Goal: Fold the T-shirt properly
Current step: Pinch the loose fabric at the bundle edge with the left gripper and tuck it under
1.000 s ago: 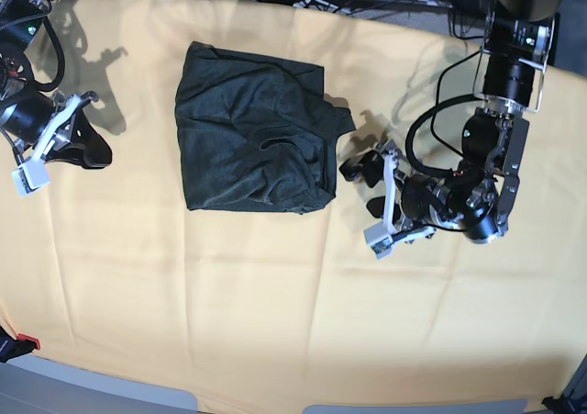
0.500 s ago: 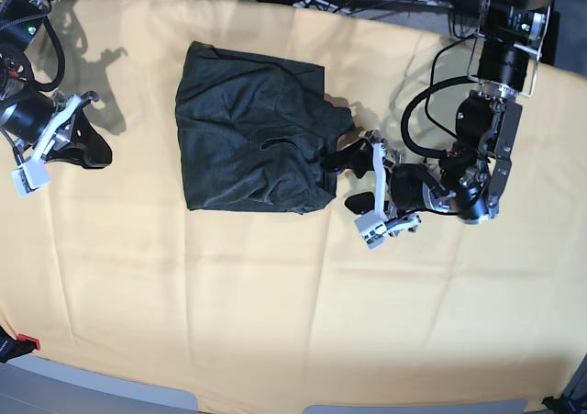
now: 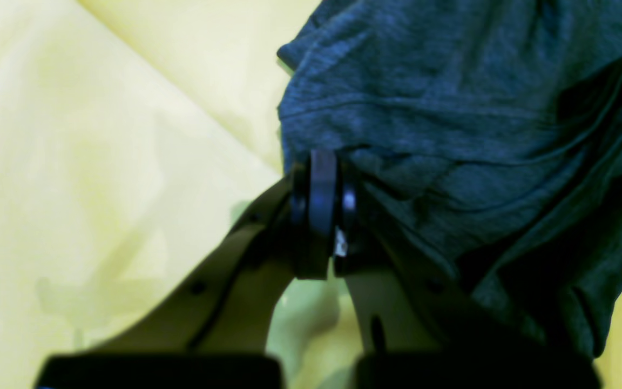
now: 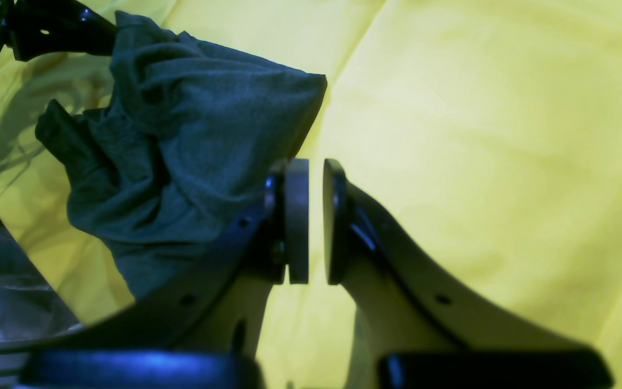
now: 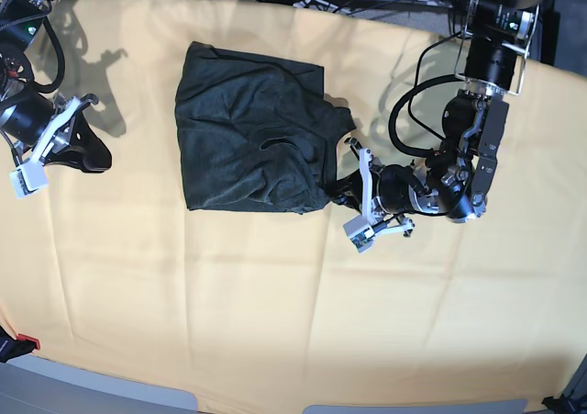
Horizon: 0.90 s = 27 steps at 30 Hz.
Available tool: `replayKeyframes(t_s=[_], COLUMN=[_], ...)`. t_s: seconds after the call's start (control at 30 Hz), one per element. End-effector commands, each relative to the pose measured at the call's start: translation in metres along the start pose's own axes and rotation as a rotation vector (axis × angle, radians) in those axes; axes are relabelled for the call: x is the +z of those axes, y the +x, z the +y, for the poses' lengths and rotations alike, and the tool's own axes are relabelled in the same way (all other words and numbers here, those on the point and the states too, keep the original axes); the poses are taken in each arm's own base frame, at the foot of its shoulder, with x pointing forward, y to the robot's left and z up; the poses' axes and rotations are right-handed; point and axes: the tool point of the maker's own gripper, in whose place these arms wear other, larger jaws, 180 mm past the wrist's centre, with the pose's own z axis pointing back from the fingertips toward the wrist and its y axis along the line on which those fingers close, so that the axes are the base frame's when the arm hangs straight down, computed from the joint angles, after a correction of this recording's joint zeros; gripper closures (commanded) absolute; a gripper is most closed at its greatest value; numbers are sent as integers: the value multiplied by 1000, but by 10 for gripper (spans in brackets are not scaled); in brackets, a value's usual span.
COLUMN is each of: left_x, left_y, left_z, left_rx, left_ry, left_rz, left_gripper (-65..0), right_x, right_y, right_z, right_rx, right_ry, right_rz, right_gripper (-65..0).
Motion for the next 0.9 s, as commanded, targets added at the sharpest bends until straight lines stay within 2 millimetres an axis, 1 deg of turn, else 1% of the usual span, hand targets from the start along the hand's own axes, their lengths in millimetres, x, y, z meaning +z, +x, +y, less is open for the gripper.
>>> replayKeyframes(t_s=[0.0,0.07,0.1,0.2,0.23,0.27,0.3,0.33,0.37,0.4,0.43,0.47,0.53,0.6,0.67,0.87], left_x=[6,6,6,5,5,5,4,4,2,1,-1,-3,-5,-5,-2,8], left_y=[16,18,18,18,18,18,18,16,15,13,11,7,-1,-3,5,32], left_z=[3,2,2,0,0,0,0,0,1,2,4,7,9,9,10,27], left_rx=[-18,-14,-13,-13,-14,-14,-12,-8,0,12,30,46,63,62,64,18], left_ry=[3,-4,-7,-11,-12,-12,-13,-13,-14,-15,-14,-15,-19,-22,-29,12], left_rz=[-50,-57,-59,-59,-58,-58,-58,-55,-55,-56,-58,-53,-35,-24,-43,-75], left_gripper=[0,0,-50,-296,-354,-378,-376,-361,-306,-216,-92,0,0,0,0,0], right_x=[5,5,5,5,5,5,5,5,5,5,5,5,5,5,5,5], right_y=[15,15,15,15,15,15,15,15,16,16,16,16,16,16,17,17], right_z=[0,0,0,0,0,0,0,0,0,0,0,0,0,0,0,0], right_rx=[31,31,31,31,31,31,31,31,31,31,31,31,31,31,31,31], right_ry=[0,1,0,0,0,1,1,1,1,0,1,1,0,1,0,0], right_rz=[-45,-45,-45,-45,-45,-46,-46,-46,-49,-49,-50,-49,-49,-50,-56,-56], right_gripper=[-65,-65,-65,-65,-65,-65,-65,-65,-65,-65,-65,-65,-65,-65,-65,-65])
